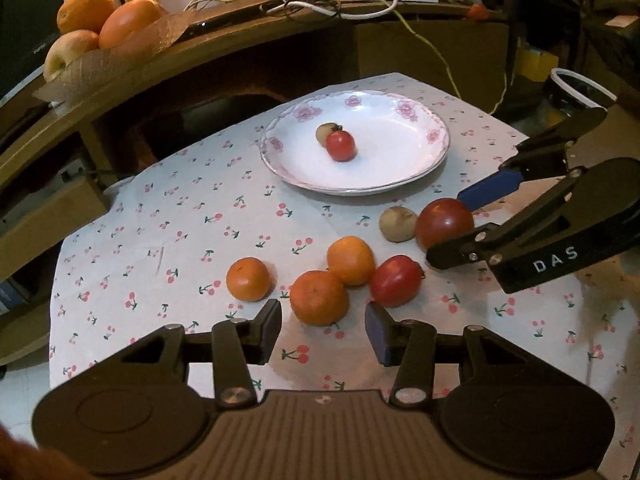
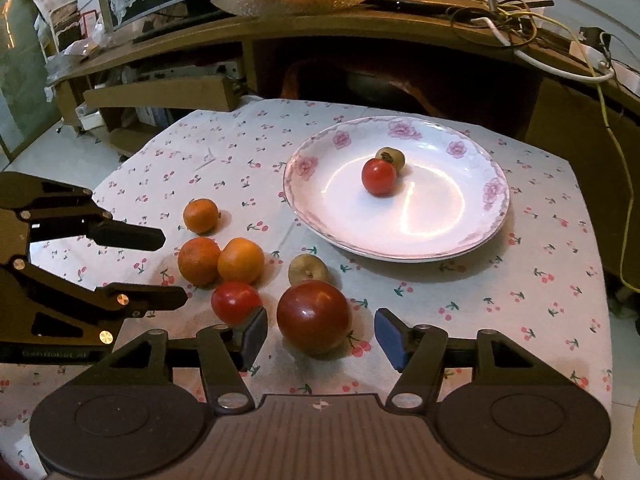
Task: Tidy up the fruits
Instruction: 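Move the left gripper to an orange while the right gripper moves to the large dark red tomato, then close the left gripper on the orange while the right gripper closes on the large tomato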
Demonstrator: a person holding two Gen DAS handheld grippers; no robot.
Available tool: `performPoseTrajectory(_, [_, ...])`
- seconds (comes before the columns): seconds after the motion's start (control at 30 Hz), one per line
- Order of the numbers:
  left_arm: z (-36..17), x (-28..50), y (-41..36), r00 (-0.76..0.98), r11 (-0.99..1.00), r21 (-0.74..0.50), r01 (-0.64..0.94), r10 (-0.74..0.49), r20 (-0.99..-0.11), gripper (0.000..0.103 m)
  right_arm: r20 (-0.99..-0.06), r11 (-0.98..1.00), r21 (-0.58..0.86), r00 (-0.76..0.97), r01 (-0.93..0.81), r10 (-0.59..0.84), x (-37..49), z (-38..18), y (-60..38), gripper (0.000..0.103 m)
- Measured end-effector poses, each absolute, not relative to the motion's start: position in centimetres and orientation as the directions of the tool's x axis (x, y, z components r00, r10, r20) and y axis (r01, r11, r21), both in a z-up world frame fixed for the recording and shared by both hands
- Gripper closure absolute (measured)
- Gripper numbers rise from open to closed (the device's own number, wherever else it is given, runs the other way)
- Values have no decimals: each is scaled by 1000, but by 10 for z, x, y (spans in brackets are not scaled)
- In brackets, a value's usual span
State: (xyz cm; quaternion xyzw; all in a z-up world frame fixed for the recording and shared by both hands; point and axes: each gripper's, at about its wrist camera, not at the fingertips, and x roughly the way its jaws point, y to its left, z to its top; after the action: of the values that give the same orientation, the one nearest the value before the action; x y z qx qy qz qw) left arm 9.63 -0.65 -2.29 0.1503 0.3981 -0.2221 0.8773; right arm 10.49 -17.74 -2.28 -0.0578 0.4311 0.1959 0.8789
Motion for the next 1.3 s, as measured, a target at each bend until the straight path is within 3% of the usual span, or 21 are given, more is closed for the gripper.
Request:
performPoseTrajectory(0.57, [-42, 119, -7, 565, 866, 49, 498, -281, -776, 49, -796, 917, 66, 534, -394, 287, 113, -31, -172, 42])
performPoseTrajectory(0.77, [-43, 119, -7, 568, 868, 46, 495, -284, -772, 50, -797, 913, 57, 533, -405, 286, 113, -30, -171, 60])
performPoseTrajectory(0.97, [-39, 119, -8, 564, 864, 29, 502, -301, -769, 62, -806, 914, 45, 526, -403, 272, 111, -28, -169, 61])
performPoseTrajectory(1.3, [-36, 112, -5, 550, 856, 26, 516, -308, -776, 63, -823, 910, 56, 496, -411, 275, 103, -25, -172, 62])
